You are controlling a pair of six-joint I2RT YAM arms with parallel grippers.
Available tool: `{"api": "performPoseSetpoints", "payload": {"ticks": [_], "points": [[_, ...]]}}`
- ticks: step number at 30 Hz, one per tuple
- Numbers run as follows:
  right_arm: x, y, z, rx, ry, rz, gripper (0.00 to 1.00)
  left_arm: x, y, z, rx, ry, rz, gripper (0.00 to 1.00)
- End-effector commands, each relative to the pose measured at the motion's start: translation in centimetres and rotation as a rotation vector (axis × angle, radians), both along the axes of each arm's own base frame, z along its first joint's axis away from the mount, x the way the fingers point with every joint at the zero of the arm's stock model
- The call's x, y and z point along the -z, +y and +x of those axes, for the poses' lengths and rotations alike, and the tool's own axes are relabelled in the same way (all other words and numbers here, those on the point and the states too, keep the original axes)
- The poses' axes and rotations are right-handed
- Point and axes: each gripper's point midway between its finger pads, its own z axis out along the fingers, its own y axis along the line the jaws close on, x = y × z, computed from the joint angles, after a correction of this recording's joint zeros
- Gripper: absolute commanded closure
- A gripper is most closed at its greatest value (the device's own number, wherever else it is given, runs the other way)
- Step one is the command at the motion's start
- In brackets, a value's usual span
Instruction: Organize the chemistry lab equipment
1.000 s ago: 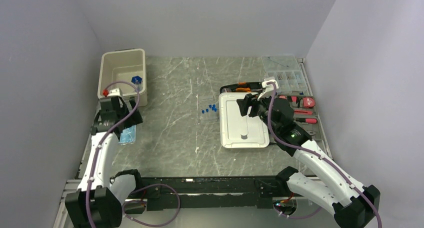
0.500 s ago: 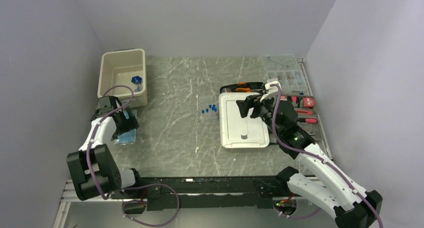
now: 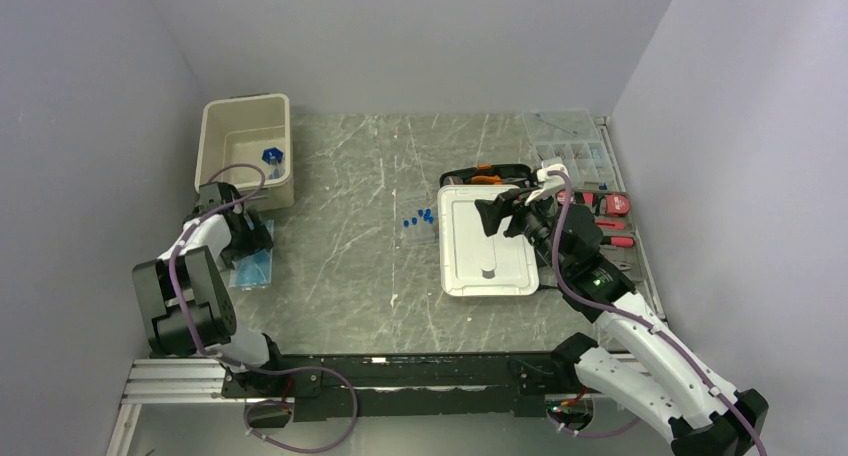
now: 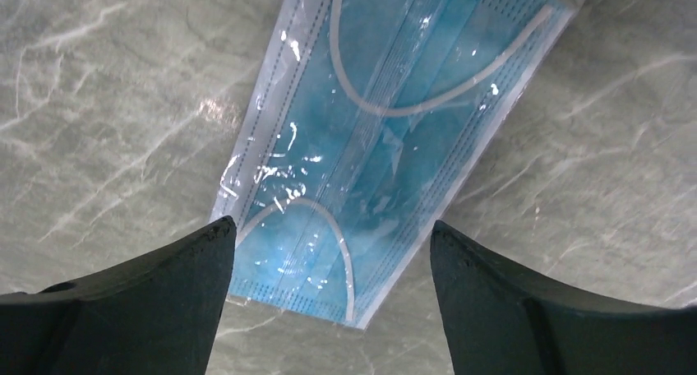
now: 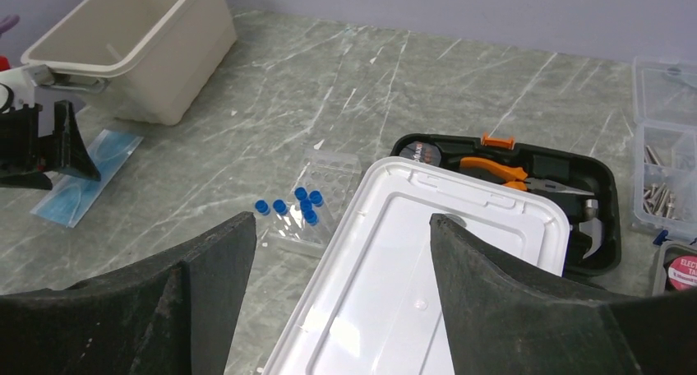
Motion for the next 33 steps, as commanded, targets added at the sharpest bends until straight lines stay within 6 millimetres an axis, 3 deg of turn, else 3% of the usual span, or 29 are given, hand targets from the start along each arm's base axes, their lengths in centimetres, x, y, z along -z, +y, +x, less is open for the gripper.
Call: {"api": "performPoseSetpoints", "payload": {"ticks": [1, 7, 10, 16, 21, 24, 29, 33], "points": [[-1.1, 0.0, -0.1, 0.0, -0.033, 0.031, 0.2, 1.2, -0.1, 0.1, 0.004, 0.042, -0.021, 0.15], [-0.9, -0.1, 0.0, 0.006, -0.031, 0.027, 0.21, 2.1, -0.7, -0.1, 0.019, 0.07, -0.06, 0.4], [-0.9, -0.1, 0.1, 0.009, -0.029, 0.025, 0.2, 2.1, -1.0, -0.2, 0.024, 0.068, -0.073, 0.47], [-0.9, -0.2, 0.1, 0.012, -0.029, 0.024, 0.2, 2.0, -2.5, -0.4, 0.041, 0.064, -0.117, 0.57], [-0.9, -0.3, 0.1, 0.016, -0.032, 0.024, 0.2, 1.8, -4.5, -1.2, 0.098, 0.08, -0.115, 0.57], [-1.0, -0.3, 0.1, 0.015, -0.033, 0.024, 0.2, 0.6, -4.7, -0.8, 0.135, 0.058, -0.053, 0.53], [-1.1, -0.2, 0.0, 0.01, -0.036, 0.026, 0.2, -2.2, -1.4, -0.8, 0.124, 0.034, 0.148, 0.11], [-1.3, -0.4, -0.1, 0.013, -0.042, 0.028, 0.2, -3.7, -1.6, -0.8, 0.146, -0.012, 0.225, 0.02]]}}
